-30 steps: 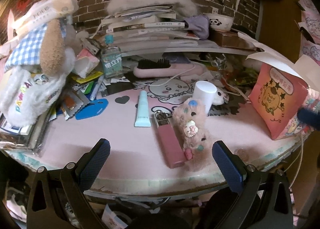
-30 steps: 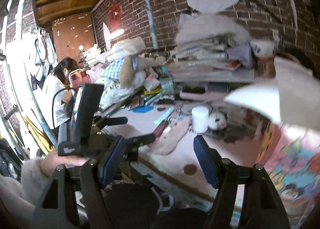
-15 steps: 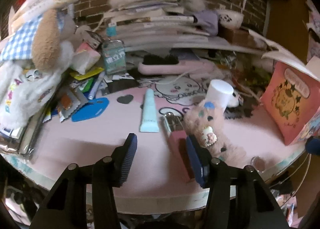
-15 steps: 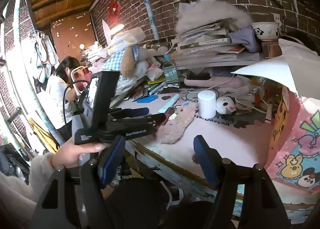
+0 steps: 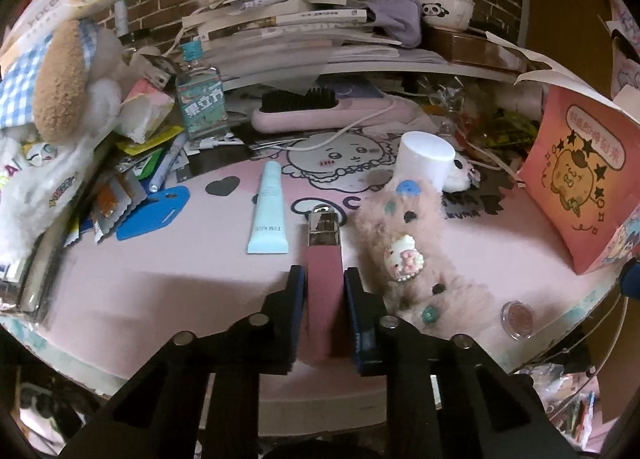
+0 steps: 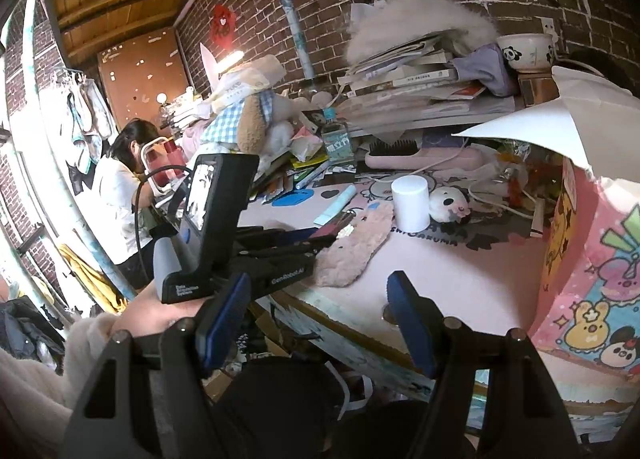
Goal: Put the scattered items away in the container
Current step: 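Grasp the pink lipstick tube with the left gripper, then lift the lipstick tube and carry it over the white box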
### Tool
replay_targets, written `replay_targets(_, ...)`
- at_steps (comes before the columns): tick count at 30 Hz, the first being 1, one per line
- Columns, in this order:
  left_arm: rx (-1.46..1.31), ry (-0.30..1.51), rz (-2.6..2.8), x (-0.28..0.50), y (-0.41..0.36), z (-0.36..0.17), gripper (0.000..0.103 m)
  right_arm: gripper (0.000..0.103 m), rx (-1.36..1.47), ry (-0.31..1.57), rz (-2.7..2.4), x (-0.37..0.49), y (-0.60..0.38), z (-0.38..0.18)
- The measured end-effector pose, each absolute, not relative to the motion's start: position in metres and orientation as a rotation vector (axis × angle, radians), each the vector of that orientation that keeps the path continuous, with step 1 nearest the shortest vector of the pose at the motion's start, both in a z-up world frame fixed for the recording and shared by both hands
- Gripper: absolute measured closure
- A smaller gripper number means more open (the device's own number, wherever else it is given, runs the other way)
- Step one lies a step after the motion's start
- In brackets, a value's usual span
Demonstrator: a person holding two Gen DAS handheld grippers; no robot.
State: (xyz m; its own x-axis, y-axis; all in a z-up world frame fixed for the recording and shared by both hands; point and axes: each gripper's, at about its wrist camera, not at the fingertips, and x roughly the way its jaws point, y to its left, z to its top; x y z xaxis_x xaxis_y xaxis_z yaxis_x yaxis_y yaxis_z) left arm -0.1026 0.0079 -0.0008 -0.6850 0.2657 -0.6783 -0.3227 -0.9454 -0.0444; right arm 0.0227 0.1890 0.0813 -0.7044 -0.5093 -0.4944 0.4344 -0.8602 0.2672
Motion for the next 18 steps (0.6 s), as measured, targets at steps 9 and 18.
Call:
replay_targets(9,-1.033,0.075,2.614,-0.103,0.004,0.001,0.09,0.035,0.781,-0.183,-2.509,0.021,0.191,0.079)
replay_targets(18,-0.926,0.079,2.613,-0.102,0.007,0.045,0.091,0.035,0.814,-0.187,-2.52,0.011,0.192,0.066)
